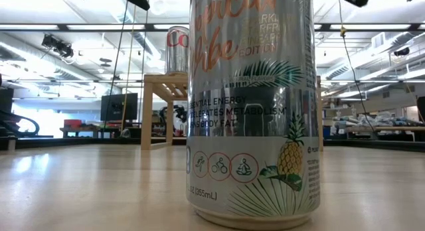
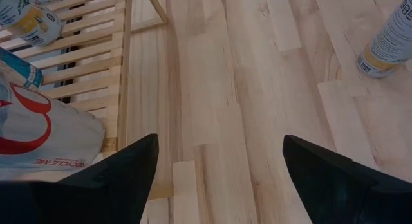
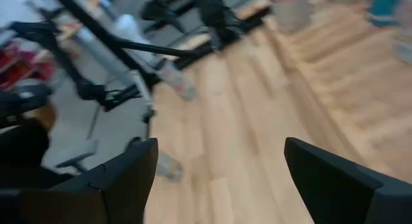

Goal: Place canned beverage on shelf
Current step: Put the blue soda can aligned with the other blue soda can on the shelf

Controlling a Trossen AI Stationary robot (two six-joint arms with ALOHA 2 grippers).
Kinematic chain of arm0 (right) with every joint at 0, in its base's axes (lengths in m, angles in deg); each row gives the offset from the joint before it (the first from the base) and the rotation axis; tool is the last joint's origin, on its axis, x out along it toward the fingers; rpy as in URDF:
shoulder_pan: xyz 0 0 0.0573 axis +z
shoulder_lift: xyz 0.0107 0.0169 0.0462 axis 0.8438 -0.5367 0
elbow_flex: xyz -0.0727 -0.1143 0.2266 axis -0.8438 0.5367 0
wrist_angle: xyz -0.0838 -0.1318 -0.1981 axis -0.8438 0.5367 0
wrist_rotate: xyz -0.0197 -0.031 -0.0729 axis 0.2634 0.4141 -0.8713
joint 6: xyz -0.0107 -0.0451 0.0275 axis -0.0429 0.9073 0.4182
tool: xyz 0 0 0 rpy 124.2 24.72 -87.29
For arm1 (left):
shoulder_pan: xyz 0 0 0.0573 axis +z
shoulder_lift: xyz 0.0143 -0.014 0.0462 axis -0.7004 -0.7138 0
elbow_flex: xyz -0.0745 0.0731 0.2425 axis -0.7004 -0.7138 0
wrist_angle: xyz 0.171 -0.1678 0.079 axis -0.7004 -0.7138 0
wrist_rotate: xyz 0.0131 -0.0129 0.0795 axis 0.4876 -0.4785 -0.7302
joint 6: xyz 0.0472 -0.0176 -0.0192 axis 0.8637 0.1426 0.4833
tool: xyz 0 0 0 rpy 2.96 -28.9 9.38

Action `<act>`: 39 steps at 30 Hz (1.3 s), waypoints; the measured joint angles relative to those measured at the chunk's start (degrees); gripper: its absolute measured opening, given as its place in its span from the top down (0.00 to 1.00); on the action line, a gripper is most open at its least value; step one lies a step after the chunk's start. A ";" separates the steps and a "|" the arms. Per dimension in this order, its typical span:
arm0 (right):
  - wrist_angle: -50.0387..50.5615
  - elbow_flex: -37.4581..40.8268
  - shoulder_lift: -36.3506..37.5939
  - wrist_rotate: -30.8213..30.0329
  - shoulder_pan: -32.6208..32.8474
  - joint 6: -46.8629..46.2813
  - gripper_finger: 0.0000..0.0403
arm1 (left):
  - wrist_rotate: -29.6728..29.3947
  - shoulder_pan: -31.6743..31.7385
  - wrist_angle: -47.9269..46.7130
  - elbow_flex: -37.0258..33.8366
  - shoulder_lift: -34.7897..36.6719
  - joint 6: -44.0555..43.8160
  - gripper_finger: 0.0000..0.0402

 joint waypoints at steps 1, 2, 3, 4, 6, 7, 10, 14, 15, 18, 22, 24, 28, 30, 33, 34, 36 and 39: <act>-1.44 0.00 -0.25 -0.13 1.61 -0.58 0.14 | 0.00 0.00 0.00 0.00 0.00 -0.02 0.17; -2.93 0.00 -0.55 -0.17 3.29 -0.87 0.14 | 0.00 -0.01 -0.02 0.00 0.00 -0.01 0.17; -4.69 0.00 -0.95 -0.19 4.95 -0.89 0.14 | 0.00 -0.01 -0.02 0.00 0.00 -0.02 0.17; -6.88 0.01 -1.41 -0.18 6.68 -0.67 0.14 | 0.00 0.00 -0.02 0.00 0.00 -0.02 0.17; -11.94 0.00 -2.49 -0.18 9.91 1.14 0.14 | 0.00 -0.02 0.00 0.00 0.00 -0.02 0.17; -14.68 0.00 -3.12 -0.17 11.45 2.35 0.14 | 0.00 0.00 -0.02 0.00 0.00 -0.02 0.17; -22.82 0.02 -5.24 -0.19 15.84 5.67 0.14 | 0.00 0.00 -0.02 0.00 0.00 0.26 0.17; -31.29 0.02 -8.21 -2.28 20.83 9.11 0.14 | 0.00 -0.02 -0.02 0.00 0.00 0.44 0.17; -32.98 0.02 -9.03 -4.27 22.18 10.10 0.14 | 0.00 0.00 -0.02 0.00 0.00 0.44 0.17; -37.90 0.02 -11.68 -11.91 26.02 12.34 0.14 | 0.00 0.00 0.00 0.00 0.00 0.46 0.17; -43.78 0.02 -15.85 -23.15 30.94 13.99 0.14 | 0.00 -0.02 0.02 0.00 -0.03 0.46 0.17; -45.54 0.02 -17.85 -27.75 33.41 14.36 0.14 | 0.00 0.00 0.00 0.00 -0.11 0.45 0.17; -46.86 0.02 -21.16 -35.44 38.36 13.65 0.14 | 0.02 0.00 0.00 0.00 -0.13 0.42 0.17; -46.57 0.02 -22.50 -38.79 40.90 12.05 0.14 | 0.02 -0.01 0.00 0.00 -0.11 0.42 0.17; -45.43 0.02 -23.88 -43.27 44.89 9.41 0.14 | 0.02 -0.02 -0.02 0.00 -0.11 0.36 0.17; -44.25 0.02 -24.14 -45.04 46.23 8.16 0.14 | 0.04 -0.02 0.00 0.00 -0.11 0.20 0.17; -40.75 0.02 -24.65 -48.82 49.03 5.01 0.14 | 0.04 0.00 -0.02 0.00 -0.11 -0.52 0.17; -34.89 0.02 -24.95 -53.76 53.17 -0.65 0.14 | 0.07 -0.02 -0.21 0.00 -0.11 -1.47 0.17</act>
